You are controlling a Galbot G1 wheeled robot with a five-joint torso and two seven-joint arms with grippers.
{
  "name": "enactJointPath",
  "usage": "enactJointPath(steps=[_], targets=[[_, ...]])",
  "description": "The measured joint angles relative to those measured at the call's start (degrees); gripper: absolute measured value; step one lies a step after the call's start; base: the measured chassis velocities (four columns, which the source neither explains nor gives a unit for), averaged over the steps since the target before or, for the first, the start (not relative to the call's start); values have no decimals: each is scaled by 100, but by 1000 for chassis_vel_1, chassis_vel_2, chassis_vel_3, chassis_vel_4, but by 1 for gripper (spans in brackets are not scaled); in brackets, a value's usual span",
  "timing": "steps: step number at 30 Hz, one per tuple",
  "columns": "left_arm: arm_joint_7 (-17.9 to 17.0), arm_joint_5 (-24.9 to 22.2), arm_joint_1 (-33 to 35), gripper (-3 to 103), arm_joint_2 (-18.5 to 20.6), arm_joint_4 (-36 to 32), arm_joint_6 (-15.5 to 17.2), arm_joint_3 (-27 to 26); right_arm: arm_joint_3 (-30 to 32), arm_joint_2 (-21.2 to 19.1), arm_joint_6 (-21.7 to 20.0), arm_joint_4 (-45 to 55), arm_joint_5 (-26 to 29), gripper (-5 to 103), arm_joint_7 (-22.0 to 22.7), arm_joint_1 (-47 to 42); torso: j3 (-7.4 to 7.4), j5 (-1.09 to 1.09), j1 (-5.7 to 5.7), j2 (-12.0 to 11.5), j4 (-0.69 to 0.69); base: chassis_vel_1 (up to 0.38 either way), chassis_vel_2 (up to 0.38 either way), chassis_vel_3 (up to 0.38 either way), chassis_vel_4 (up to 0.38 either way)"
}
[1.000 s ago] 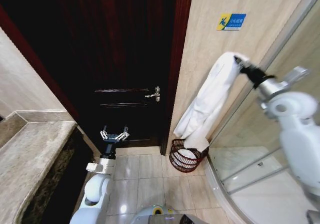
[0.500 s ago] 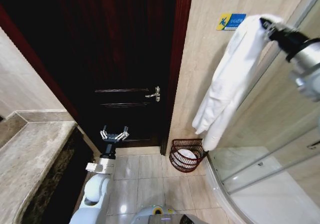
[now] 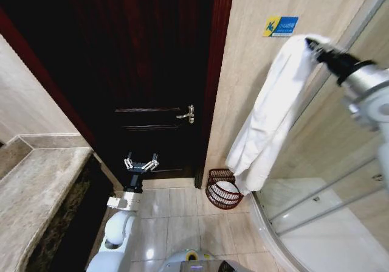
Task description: Discard the used towel into the hamper.
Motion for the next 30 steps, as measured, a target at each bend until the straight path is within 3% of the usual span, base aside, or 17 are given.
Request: enactJointPath(steps=[8, 30], targets=[[-9, -27, 2, 100, 16, 82, -74, -24, -7, 347, 69, -253, -571, 2, -258, -379, 0, 2, 1, 0, 0, 0, 0, 0, 0], [-13, -25, -19, 100, 22, 228, -157, -16, 248, 924, 309, -359, -1378, 2, -543, -1350, 0, 2, 0, 0, -1, 0, 0, 0, 0]])
